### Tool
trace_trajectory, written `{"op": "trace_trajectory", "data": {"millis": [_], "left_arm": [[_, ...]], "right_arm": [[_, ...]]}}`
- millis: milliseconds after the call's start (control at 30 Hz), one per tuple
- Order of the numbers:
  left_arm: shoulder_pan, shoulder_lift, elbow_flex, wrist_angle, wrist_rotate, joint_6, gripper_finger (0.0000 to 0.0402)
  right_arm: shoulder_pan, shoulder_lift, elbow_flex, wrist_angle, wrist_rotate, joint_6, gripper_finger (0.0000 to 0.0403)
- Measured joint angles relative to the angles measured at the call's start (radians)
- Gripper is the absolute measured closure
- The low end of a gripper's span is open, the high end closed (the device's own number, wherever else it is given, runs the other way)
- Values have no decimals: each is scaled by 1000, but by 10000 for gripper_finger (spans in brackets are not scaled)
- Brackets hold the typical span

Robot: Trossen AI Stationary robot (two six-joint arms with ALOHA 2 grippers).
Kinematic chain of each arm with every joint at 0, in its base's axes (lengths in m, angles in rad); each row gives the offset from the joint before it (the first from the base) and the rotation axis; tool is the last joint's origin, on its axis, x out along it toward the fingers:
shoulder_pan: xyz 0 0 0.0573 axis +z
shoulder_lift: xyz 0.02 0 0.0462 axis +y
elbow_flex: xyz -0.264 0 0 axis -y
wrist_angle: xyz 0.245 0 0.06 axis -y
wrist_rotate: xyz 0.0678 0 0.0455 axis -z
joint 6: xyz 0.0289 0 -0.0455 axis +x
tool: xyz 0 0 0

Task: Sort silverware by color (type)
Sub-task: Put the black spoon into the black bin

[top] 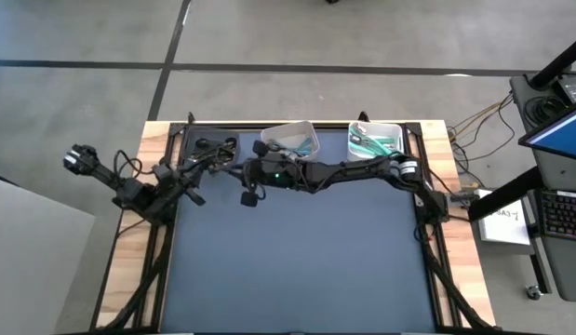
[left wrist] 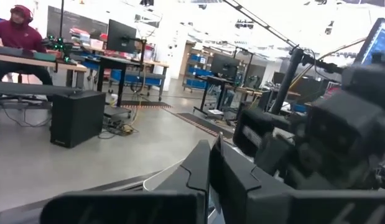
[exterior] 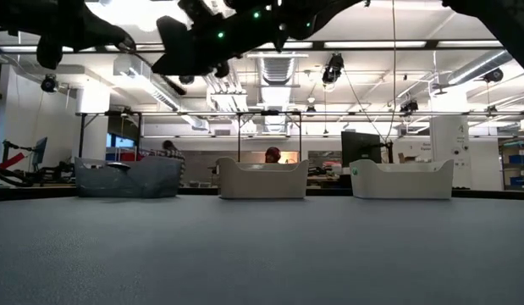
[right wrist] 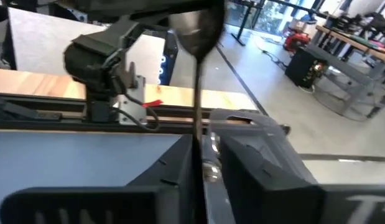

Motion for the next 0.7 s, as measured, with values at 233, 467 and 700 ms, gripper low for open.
{"op": "trace_trajectory", "data": {"millis": [233,467,700], "left_arm": [[5,-7,0,-7,-171,81,401],[70,-19,-5,-11,-264,91,401],[304,-33,-23,-28,-269,113,401]], "right_arm": [[-18,-84,0,-119,61,0,260],[-26,-181,0,-209,174,-10,226],[-41,-254,0,-338,194,24,223]]}}
